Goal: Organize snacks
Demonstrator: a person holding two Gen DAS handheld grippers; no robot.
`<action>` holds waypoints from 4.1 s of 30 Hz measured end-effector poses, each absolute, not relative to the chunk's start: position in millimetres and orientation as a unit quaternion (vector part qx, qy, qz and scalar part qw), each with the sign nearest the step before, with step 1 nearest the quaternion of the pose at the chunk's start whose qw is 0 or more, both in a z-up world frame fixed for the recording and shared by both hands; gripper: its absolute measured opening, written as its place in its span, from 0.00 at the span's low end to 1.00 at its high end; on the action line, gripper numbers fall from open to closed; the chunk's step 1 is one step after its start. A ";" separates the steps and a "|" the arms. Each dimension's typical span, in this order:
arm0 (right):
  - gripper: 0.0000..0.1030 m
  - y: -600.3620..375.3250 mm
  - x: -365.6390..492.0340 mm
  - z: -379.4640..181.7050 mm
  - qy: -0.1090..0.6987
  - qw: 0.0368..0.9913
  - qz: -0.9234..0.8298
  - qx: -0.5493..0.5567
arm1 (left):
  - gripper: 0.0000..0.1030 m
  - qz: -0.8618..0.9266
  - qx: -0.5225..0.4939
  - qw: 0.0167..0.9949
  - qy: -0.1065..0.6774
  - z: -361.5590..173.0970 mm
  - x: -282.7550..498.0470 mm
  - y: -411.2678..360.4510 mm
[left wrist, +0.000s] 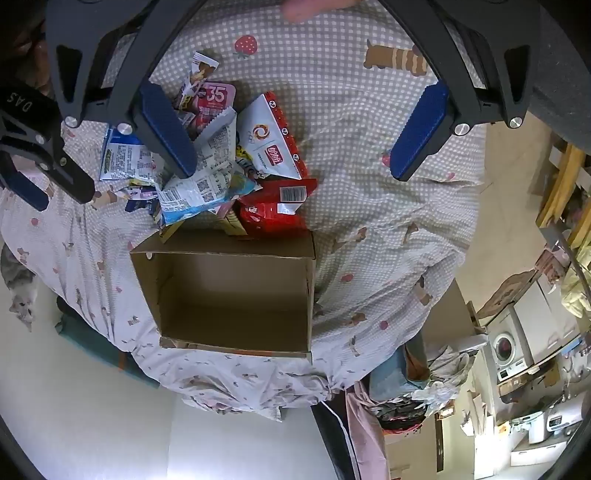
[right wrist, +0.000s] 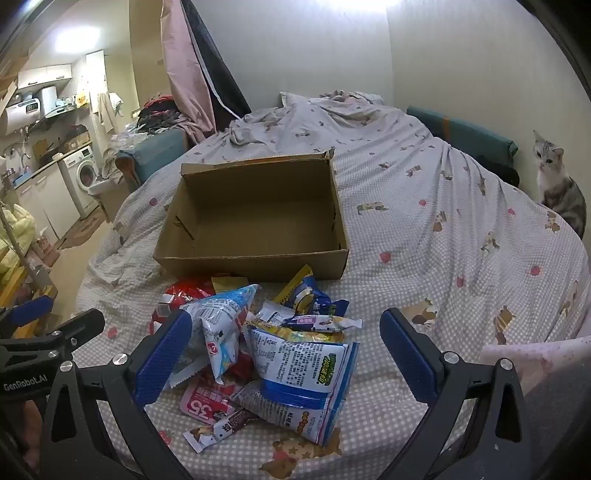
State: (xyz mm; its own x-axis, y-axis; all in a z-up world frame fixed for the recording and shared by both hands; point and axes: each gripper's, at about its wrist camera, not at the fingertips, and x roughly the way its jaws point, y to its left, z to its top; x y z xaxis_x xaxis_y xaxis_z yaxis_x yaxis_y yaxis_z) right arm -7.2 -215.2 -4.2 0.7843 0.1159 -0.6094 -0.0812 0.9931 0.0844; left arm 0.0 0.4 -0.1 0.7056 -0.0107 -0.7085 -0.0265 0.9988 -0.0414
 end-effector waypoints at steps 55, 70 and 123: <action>1.00 -216.2 -7.3 -4.5 0.326 0.944 0.052 0.020 | 1.00 0.015 -0.022 0.925 0.378 3.6 0.7 6.8; 1.00 -216.4 -5.9 -4.1 0.326 0.944 0.052 0.020 | 1.00 0.015 -0.019 0.926 0.376 5.7 -0.7 11.2; 0.43 -206.9 111.4 -33.4 0.552 0.801 0.217 0.088 | 1.00 0.063 -0.106 0.835 0.536 -46.4 44.4 46.8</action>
State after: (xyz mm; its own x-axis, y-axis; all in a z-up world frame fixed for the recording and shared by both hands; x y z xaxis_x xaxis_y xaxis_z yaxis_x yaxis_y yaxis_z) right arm 111.4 -206.9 -33.4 0.2974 0.4440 -0.8452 -0.2501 0.8906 0.3799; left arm 44.4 46.8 -46.4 0.4174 -0.0084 -0.9087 -0.2192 0.9695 -0.1096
